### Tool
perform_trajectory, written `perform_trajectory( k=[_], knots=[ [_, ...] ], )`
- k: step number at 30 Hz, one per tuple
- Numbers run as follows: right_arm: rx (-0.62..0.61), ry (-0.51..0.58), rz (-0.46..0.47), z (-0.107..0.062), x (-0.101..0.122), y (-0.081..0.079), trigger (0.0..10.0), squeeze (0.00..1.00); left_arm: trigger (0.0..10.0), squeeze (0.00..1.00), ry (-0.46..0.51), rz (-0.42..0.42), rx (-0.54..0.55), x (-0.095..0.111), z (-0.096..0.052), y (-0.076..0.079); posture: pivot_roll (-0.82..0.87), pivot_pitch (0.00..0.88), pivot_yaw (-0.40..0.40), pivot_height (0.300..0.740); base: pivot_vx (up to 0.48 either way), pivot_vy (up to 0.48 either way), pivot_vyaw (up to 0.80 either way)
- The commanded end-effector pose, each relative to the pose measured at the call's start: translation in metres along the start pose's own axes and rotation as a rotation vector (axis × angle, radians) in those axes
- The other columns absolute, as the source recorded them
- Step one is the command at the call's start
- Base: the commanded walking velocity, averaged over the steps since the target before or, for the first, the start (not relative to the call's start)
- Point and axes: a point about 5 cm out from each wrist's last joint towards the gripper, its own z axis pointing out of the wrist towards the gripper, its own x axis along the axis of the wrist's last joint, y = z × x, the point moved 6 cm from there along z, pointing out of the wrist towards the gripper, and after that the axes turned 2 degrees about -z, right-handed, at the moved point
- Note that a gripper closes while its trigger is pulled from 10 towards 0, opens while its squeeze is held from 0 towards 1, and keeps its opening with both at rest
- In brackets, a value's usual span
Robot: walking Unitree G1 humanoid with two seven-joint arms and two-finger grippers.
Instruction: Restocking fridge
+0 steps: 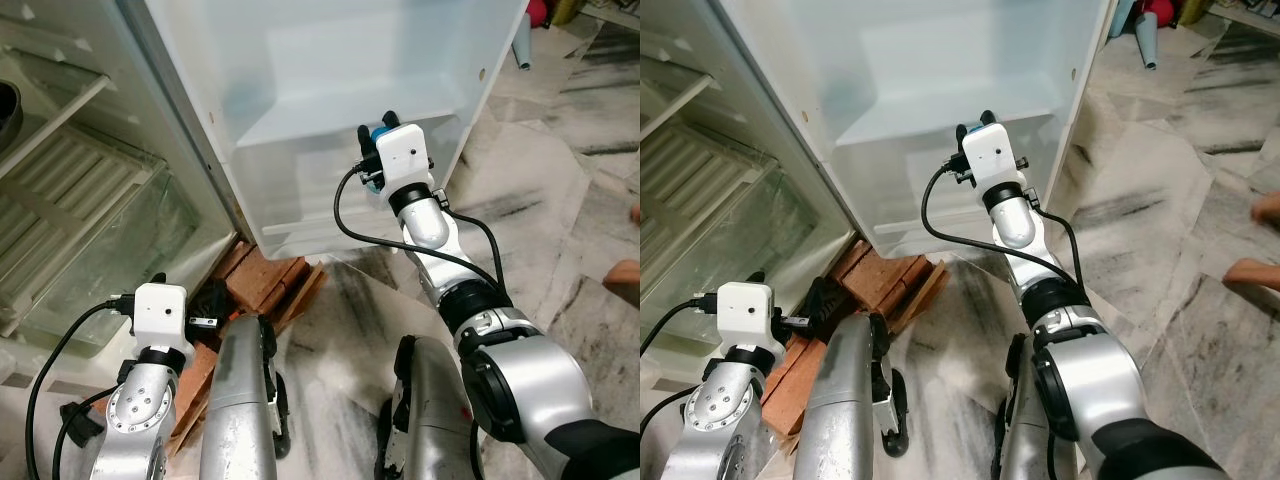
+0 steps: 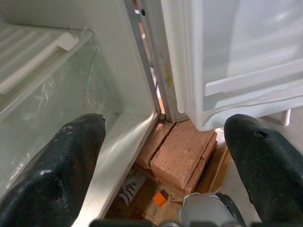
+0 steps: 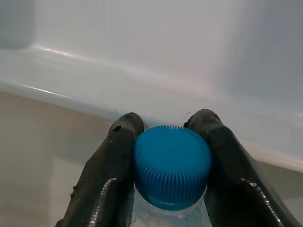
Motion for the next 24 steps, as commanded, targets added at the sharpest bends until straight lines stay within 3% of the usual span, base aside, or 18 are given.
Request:
perform_trajectory(
  k=[1,13,18,24],
  knots=[
    [-0.041,-0.226,0.038,-0.022,-0.054,0.005,10.0,0.00,10.0,0.00,-0.012,0.016,0.004,-0.001,-0.004,-0.004,0.24,0.296,0.089,0.572,0.000,0.000,0.00],
    [-0.082,-0.280,0.004,-0.033,-0.070,0.015,10.0,0.00,10.0,0.00,-0.034,0.018,-0.009,-0.002,-0.011,-0.002,0.24,0.322,0.103,0.572,0.000,0.000,0.00],
    [-0.096,-0.207,-0.007,-0.025,-0.054,0.021,10.0,0.00,10.0,0.00,-0.029,0.017,-0.007,0.001,-0.008,0.000,0.23,0.312,0.106,0.572,0.000,0.000,0.00],
    [-0.106,0.001,-0.022,-0.013,-0.012,0.038,10.0,0.00,10.0,0.00,0.001,0.013,0.001,0.010,0.004,-0.002,0.21,0.279,0.094,0.572,0.000,0.000,0.00]
  ],
)
